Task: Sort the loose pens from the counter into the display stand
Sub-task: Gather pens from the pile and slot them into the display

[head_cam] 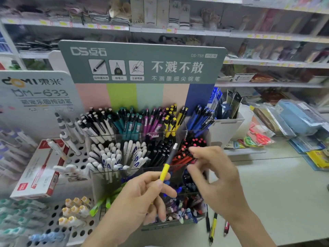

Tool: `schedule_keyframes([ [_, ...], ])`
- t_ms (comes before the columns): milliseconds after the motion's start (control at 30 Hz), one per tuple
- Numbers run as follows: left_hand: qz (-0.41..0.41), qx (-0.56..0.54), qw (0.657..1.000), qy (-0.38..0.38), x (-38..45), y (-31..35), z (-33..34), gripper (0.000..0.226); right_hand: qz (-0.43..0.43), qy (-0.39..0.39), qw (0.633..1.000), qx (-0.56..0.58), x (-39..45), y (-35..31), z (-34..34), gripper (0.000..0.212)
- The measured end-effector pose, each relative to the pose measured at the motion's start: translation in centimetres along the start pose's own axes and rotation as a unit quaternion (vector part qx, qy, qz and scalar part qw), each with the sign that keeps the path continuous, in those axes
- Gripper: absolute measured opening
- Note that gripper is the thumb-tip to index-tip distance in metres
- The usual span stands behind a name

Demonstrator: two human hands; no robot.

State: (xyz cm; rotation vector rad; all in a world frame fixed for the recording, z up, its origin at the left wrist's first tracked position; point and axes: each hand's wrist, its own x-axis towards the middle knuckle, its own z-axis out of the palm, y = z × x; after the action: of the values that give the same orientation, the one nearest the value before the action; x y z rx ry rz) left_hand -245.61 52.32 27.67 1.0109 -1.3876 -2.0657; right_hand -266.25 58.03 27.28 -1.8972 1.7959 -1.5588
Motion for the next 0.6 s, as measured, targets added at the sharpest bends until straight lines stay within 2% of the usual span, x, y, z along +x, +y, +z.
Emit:
schedule_keyframes([
  [100, 0.044, 0.090, 0.995, 0.013, 0.0, 0.2, 0.0, 0.023, -0.050, -0.093, 0.993, -0.043, -0.2, -0.1, 0.9, 0.036],
  [200, 0.117, 0.177, 0.974, 0.080, -0.1, 0.8, -0.5, 0.023, -0.036, -0.126, 0.988, -0.078, 0.1, 0.4, 1.2, 0.025],
  [267, 0.160, 0.186, 0.961, 0.131, -0.2, 1.7, -0.5, 0.010, -0.012, -0.184, 0.978, -0.097, 0.2, 0.3, 1.3, 0.025],
  [300, 0.180, 0.182, 0.956, 0.144, -0.1, 2.2, -0.4, 0.007, 0.004, -0.209, 0.974, -0.085, 0.3, 0.1, 1.4, 0.022],
  [367, 0.223, 0.174, 0.947, 0.150, 0.5, 2.9, 0.1, 0.015, 0.042, -0.221, 0.974, -0.004, 0.7, -0.5, 1.6, 0.012],
  [433, 0.255, 0.183, 0.940, 0.135, 1.3, 3.5, 0.5, 0.020, 0.058, -0.169, 0.982, 0.063, 1.6, -1.3, 1.6, 0.009],
  [500, 0.287, 0.204, 0.926, 0.131, 2.1, 4.0, 0.7, 0.034, 0.080, -0.078, 0.989, 0.093, 2.9, -1.5, 1.3, 0.010],
  [600, 0.353, 0.277, 0.873, 0.192, 3.9, 4.9, 0.4, 0.035, 0.116, 0.071, 0.988, 0.079, 5.8, -0.8, 0.4, 0.025],
])
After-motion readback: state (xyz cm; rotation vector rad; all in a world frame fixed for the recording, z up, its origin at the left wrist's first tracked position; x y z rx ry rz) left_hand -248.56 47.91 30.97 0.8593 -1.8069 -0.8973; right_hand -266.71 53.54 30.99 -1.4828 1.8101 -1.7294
